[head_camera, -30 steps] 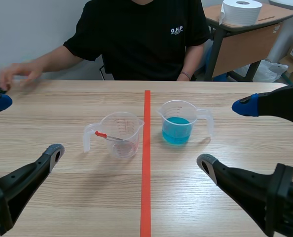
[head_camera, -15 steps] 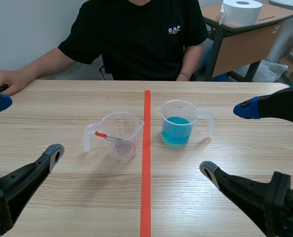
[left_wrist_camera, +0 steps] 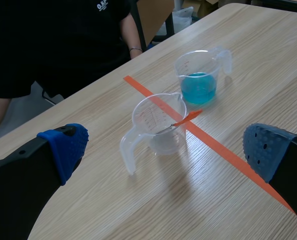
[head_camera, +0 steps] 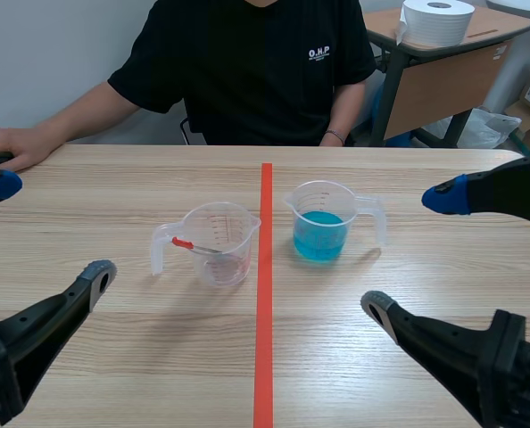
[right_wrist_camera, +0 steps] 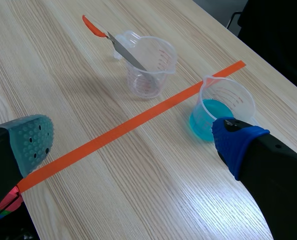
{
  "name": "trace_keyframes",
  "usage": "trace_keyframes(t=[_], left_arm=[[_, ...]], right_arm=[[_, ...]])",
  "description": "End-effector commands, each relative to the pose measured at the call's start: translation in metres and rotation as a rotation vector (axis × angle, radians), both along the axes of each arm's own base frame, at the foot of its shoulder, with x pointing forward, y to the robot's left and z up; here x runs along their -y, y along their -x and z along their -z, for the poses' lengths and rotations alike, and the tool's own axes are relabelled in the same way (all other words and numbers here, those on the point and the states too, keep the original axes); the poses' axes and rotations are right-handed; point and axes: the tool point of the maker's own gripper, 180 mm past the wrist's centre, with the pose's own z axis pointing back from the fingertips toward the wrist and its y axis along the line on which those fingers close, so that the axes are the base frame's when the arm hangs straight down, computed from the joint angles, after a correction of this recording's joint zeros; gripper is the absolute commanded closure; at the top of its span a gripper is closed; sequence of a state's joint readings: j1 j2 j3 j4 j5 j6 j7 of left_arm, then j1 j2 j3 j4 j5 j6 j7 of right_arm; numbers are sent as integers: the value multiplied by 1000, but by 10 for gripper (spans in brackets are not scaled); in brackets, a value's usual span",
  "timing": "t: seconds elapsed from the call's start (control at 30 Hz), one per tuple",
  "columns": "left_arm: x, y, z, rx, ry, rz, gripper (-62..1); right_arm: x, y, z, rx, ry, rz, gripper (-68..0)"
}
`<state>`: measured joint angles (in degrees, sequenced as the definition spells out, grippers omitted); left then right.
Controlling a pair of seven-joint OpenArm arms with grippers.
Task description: Do the redox reaction experiment.
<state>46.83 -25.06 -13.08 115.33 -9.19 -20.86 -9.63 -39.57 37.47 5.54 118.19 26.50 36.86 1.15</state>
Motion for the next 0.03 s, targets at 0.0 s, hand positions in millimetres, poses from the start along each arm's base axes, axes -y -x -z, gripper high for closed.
trace_keyframes(t=[0.0], left_arm=[[0, -1, -5, 18, 17, -7, -623]], right_arm=[[-1, -2, -7, 20, -19, -4, -679]])
